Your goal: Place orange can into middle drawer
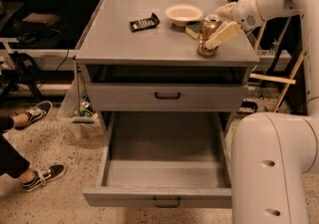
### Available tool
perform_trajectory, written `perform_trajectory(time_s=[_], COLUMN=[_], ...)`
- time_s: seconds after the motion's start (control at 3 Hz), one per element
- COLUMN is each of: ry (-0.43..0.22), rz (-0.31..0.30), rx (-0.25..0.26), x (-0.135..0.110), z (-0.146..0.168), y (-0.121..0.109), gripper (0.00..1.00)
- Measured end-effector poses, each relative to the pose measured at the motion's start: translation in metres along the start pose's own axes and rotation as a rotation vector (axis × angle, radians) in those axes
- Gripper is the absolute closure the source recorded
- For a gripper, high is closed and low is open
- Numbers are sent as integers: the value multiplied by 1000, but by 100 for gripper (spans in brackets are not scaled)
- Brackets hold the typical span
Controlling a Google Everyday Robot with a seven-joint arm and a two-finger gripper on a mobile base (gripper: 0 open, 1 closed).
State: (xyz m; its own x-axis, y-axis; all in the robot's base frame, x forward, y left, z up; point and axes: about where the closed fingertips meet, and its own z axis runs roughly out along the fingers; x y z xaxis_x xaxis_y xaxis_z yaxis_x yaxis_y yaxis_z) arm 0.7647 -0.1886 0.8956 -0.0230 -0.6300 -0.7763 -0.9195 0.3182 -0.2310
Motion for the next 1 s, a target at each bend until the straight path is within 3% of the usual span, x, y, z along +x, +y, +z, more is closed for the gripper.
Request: perform_trajectory(time_s=[1.0], ry=[0], rz=[0], rx=[0], x=[0], z=[0], y=[0], gripper=[88])
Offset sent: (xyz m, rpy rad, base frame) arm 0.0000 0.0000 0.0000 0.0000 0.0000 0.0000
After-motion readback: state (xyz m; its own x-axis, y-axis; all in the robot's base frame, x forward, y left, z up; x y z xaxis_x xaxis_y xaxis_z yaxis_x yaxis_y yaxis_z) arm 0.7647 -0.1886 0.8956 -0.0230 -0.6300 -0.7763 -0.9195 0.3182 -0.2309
